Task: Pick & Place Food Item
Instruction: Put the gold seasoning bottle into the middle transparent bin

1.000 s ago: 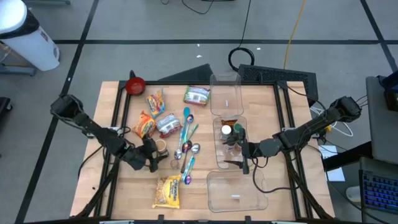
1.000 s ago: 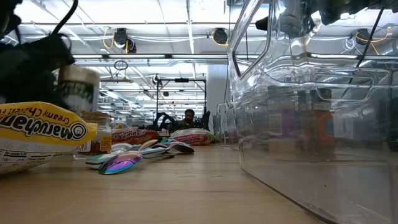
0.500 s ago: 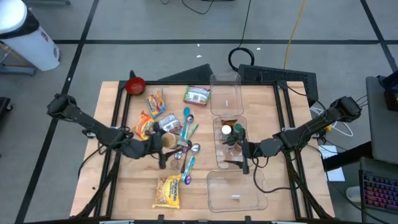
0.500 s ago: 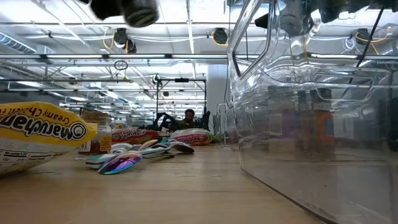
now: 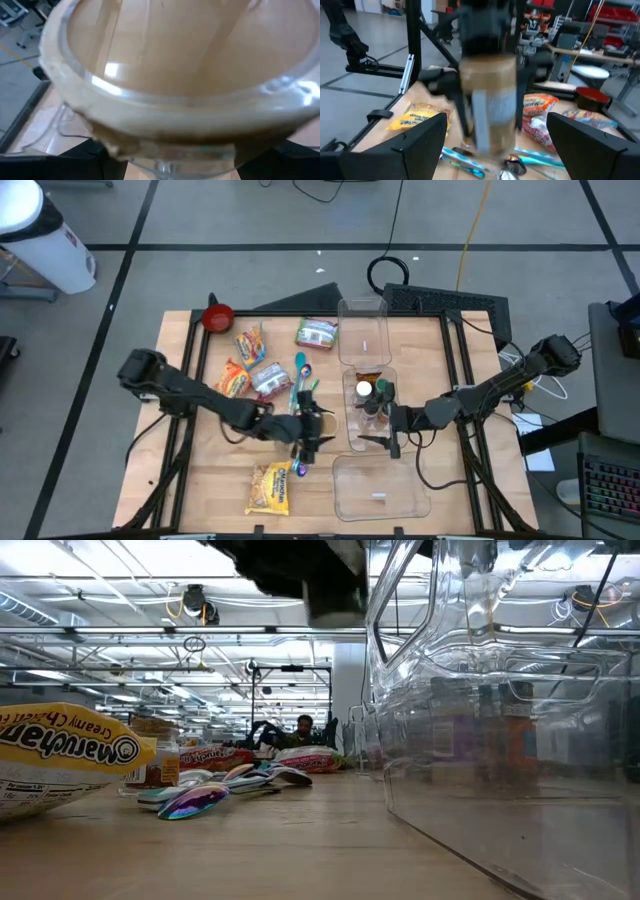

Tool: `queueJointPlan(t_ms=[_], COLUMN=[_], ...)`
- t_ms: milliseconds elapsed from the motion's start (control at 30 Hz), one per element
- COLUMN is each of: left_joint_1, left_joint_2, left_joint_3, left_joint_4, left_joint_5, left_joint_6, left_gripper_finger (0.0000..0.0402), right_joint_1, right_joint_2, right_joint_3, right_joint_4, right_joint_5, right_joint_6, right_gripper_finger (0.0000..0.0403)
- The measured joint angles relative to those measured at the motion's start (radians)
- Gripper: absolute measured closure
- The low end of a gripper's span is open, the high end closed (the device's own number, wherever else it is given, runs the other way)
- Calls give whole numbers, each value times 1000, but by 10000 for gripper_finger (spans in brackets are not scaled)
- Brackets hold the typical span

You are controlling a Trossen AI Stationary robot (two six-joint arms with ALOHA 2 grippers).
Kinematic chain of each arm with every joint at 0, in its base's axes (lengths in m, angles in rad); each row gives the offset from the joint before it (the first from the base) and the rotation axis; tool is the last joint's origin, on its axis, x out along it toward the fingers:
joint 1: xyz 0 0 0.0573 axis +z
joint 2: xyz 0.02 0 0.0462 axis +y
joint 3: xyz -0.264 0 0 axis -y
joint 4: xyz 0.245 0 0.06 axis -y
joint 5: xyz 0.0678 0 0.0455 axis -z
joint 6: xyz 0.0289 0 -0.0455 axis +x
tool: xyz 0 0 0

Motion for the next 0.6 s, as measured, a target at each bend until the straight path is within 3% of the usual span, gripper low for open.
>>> queueJointPlan(t_ms=[100, 367, 600], left_joint_1=[7, 29, 43], left_joint_2=[58, 102, 101], left_joint_3=[68, 129, 130], left_joint_4=[-67, -106, -118], left_joint_5=[9, 89, 126], left_joint_6=[-5, -12, -32], left_gripper_finger=[122, 121, 117], right_joint_1=[1, 1, -36], right_joint_2=[1, 92, 218], right_joint_3=[41, 387, 498], right_joint_4=[-72, -599, -672], right_joint_5=[0, -3, -32], right_joint_6=[-43, -19, -23], right_gripper_finger=[67, 49, 49])
